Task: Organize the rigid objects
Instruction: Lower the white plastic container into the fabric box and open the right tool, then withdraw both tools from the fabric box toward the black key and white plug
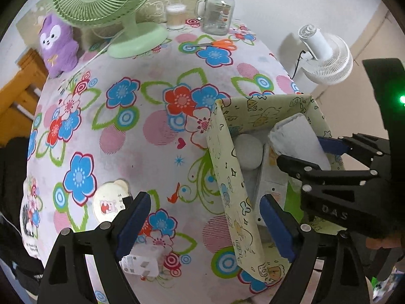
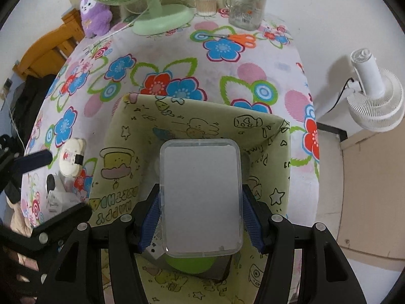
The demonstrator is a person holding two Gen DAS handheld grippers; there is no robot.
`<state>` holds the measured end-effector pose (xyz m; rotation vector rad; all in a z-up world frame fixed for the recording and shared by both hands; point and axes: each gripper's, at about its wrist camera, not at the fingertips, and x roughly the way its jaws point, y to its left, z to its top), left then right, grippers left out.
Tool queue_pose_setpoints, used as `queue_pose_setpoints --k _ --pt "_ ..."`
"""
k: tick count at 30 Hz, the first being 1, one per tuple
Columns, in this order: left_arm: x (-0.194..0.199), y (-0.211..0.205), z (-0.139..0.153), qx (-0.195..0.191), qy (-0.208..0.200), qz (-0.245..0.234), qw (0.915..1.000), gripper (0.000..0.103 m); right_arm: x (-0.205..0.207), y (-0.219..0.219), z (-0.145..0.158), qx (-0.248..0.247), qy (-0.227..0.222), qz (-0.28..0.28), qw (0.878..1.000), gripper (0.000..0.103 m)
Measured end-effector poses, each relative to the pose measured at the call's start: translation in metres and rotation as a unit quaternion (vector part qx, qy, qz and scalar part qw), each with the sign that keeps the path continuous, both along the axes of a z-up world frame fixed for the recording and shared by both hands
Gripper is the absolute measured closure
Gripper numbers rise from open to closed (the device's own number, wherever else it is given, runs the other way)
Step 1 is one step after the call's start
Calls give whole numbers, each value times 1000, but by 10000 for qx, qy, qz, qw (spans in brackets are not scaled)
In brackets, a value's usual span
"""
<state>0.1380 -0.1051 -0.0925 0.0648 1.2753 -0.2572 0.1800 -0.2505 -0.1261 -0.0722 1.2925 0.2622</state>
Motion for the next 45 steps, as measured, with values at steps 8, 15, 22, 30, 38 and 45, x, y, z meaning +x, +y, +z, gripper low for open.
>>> queue_pose_setpoints --k 8,15,22,30,38,45 --pt "-8 -5 0 78 37 76 9999 13 3 -5 -13 -13 84 -226 9997 40" --pt "-13 -5 6 154 -13 150 9998 13 -2 -9 -1 188 -55 -334 9992 32" --pt "-19 -12 16 252 -178 139 9994 13 -19 -16 23 298 -409 -251 9984 16" --pt "-31 -8 26 169 -288 370 9988 13 -28 -28 45 457 -602 -395 9964 13" --pt "-39 5 33 100 -438 315 9985 13 -40 -29 62 485 -679 -715 9939 13" --pt "-47 32 42 44 -534 258 9982 13 -52 -9 77 378 -889 -834 9918 13"
